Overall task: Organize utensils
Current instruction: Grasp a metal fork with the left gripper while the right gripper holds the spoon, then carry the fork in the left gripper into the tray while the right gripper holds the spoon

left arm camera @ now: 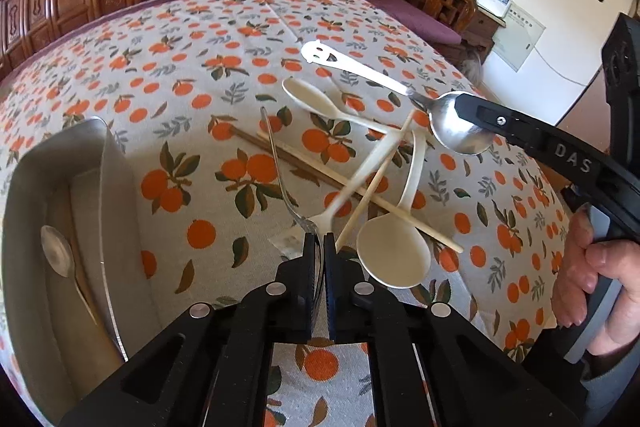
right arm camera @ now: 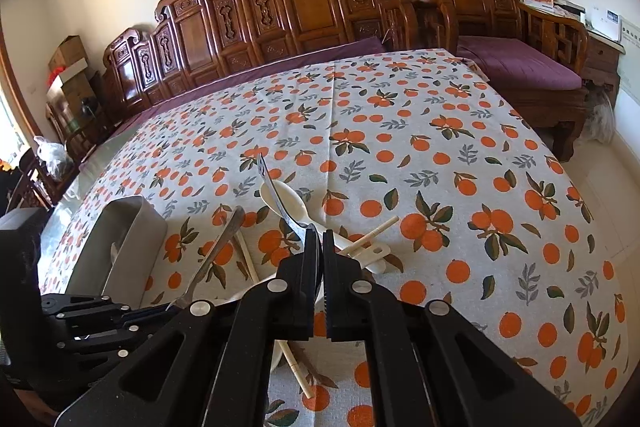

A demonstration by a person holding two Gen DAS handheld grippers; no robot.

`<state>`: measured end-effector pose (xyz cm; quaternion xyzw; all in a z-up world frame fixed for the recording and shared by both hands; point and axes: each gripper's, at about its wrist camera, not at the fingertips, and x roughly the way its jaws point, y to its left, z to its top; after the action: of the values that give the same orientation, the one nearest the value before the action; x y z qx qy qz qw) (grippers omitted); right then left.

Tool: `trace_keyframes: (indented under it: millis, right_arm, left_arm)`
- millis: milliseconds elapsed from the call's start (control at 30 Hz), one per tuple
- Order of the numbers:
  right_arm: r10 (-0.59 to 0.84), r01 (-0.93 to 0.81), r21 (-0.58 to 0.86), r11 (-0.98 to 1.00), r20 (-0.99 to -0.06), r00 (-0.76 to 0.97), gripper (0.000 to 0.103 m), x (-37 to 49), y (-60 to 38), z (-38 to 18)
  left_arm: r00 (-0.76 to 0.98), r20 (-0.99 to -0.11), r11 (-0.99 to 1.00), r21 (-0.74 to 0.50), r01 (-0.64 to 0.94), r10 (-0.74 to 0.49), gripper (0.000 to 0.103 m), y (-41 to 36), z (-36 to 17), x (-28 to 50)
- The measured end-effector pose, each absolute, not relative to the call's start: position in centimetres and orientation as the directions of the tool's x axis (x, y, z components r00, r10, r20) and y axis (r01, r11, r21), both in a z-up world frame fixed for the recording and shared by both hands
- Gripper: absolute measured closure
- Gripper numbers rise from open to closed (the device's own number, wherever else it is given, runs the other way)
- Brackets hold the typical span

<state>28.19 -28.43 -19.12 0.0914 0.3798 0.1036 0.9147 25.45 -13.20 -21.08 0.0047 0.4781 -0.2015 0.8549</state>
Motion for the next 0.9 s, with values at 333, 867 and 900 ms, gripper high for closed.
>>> trace_keyframes:
  millis: [333,867,900]
  right_arm:
    - [0.280,-0.155,0.241,0.958,-0.671,0.687,0.099,28.1,-26.7,-18.8]
    - [0.326,-0.224,0.237,0.945,-0.664,0.673,0.099,27.4,-23.2,-18.2]
    - [0.330,-0.229,0.237,0.944,-0.663,0.672,0.099,27.3,-23.0,-18.2]
  left_arm:
    - [0.512,-0.790,0.922,-0.167,0.349,-0.337,0.100,-11.5,-19.0,24.7]
    - [0.578,-0.748,0.935,-0.162,0.315,-0.325,0.100,-6.4,-15.5,22.7]
    - [0.582,-0.747,0.937,-0.161,0.309,-0.320,0.100,-5.9,-15.4,22.5]
